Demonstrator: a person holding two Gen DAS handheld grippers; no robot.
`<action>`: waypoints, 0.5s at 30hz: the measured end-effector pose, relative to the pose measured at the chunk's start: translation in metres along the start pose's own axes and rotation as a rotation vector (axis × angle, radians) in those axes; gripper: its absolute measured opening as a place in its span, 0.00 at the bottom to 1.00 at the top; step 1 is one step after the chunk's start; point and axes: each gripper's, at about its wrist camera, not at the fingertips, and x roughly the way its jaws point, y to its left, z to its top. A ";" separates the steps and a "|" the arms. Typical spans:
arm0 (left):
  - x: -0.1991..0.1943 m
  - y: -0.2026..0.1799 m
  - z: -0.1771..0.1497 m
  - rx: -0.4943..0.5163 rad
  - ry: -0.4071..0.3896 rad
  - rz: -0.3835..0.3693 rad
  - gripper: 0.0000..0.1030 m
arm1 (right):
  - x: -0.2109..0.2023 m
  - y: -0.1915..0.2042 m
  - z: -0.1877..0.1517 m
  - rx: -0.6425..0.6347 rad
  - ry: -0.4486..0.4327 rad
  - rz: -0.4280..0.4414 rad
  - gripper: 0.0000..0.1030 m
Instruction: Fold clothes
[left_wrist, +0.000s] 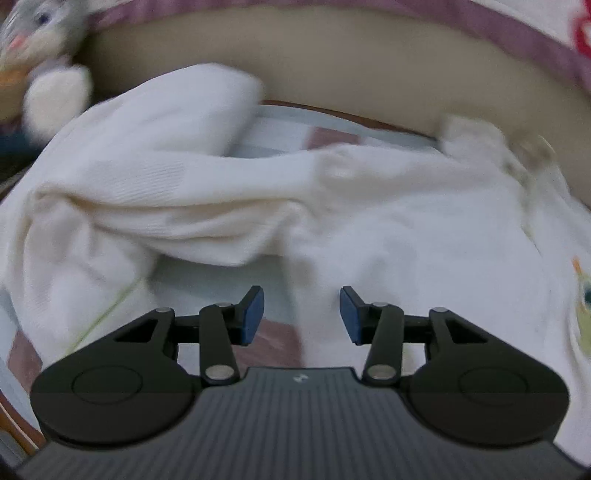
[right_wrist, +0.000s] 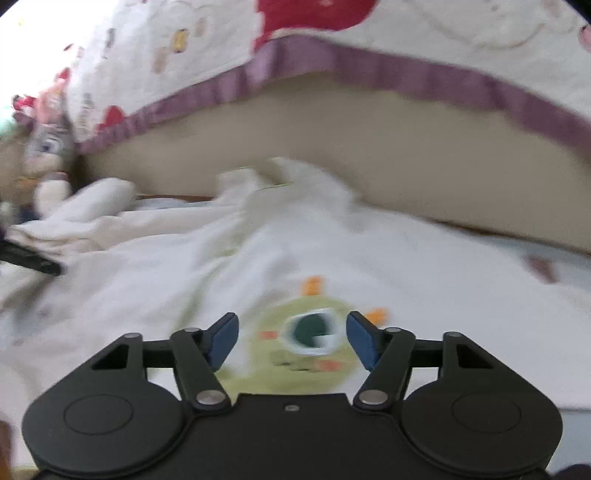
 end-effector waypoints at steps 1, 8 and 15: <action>0.001 0.006 0.000 -0.047 0.013 -0.007 0.43 | 0.003 0.006 0.000 -0.012 0.002 0.033 0.57; -0.024 0.023 0.001 -0.159 0.144 -0.024 0.43 | 0.023 0.042 -0.002 -0.045 -0.004 0.141 0.04; -0.124 0.022 0.015 0.056 0.145 -0.016 0.43 | 0.004 0.089 -0.020 -0.169 0.011 0.218 0.11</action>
